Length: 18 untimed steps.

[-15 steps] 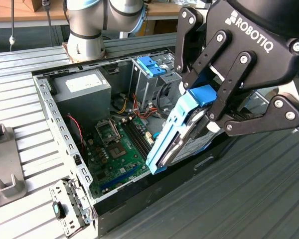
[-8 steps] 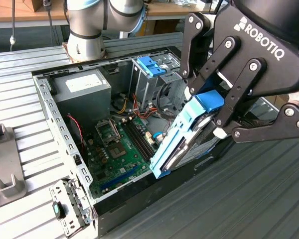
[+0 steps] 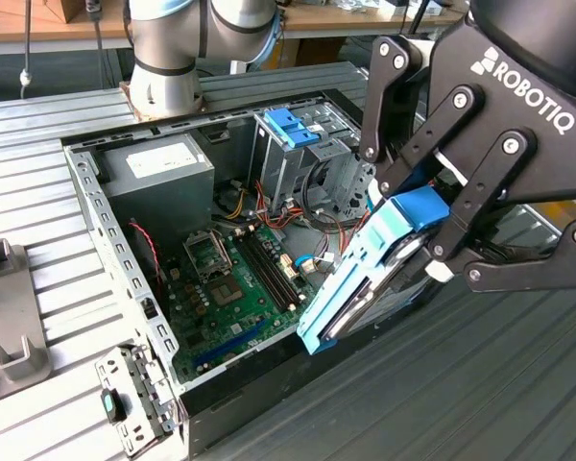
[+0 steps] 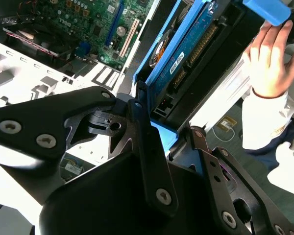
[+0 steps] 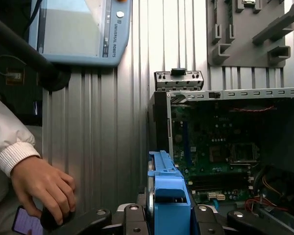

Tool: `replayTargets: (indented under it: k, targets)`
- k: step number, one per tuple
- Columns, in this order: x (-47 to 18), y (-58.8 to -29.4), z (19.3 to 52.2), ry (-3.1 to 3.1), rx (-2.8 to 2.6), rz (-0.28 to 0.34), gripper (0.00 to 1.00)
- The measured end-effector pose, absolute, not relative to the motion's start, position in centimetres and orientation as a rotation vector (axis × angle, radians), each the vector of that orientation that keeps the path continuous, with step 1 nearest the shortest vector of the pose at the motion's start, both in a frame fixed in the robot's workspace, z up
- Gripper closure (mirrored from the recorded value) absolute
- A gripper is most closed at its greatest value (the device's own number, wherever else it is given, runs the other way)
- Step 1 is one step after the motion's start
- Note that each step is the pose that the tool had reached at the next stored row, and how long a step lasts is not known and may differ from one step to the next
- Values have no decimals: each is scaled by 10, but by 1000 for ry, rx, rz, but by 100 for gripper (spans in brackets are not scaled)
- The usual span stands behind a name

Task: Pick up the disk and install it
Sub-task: 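Pick up the disk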

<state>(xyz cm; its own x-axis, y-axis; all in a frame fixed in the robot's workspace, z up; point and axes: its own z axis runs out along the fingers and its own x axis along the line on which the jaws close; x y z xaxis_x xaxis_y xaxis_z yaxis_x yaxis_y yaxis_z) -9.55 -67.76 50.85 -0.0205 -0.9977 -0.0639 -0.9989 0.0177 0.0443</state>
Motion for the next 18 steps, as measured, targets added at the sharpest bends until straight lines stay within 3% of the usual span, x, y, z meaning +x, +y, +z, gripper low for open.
replayTargets:
  k: [18]
  targets:
    - [-91,-693,507,2231,-2188,119,63]
